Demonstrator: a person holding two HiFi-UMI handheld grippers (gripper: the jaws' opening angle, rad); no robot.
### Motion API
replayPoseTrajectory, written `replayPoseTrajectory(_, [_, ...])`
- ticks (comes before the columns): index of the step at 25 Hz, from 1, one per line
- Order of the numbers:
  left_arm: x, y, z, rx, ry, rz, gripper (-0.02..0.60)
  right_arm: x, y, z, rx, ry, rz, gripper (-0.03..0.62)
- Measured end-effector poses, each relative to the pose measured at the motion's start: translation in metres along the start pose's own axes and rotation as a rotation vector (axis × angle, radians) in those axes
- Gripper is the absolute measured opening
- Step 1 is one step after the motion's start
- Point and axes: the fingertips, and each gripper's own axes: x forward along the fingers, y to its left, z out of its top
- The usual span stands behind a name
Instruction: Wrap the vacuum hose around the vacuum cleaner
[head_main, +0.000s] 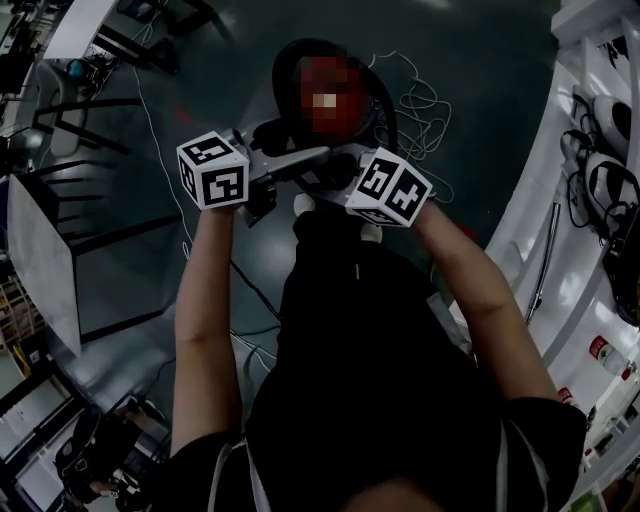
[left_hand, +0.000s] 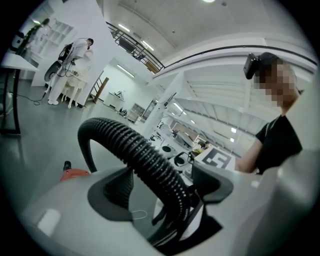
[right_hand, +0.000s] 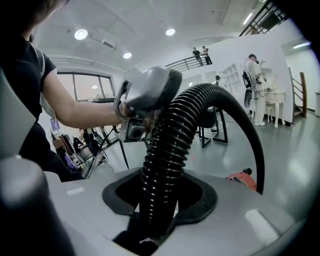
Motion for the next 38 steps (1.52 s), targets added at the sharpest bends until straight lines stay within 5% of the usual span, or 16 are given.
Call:
replayPoseTrajectory(10, [-0.016,0.043,0.041,-0.18,-0.082,-0.108,0.4,0.015,-0.041,0.014,-0.037,0.034,-0.111,0.166])
replayPoseTrajectory(17, [-0.031,0.103,0.055,-0.261,-0.074,-0.044,0.4,0.043,-0.057,0.02,-0.097,0.106,-0.184,0.167])
replayPoseTrajectory(22, [-0.027,0.134,0.049,-0.234,0.019,0.001,0.397,0.064,-0.064,0.022,-0.106,0.143,-0.222,0.169])
replayPoseTrajectory(38, [-0.016,0.186,0.065,-0.297,0.045,-0.119,0.371,0.095,-0.11,0.035,-0.084,0.204,-0.287,0.172])
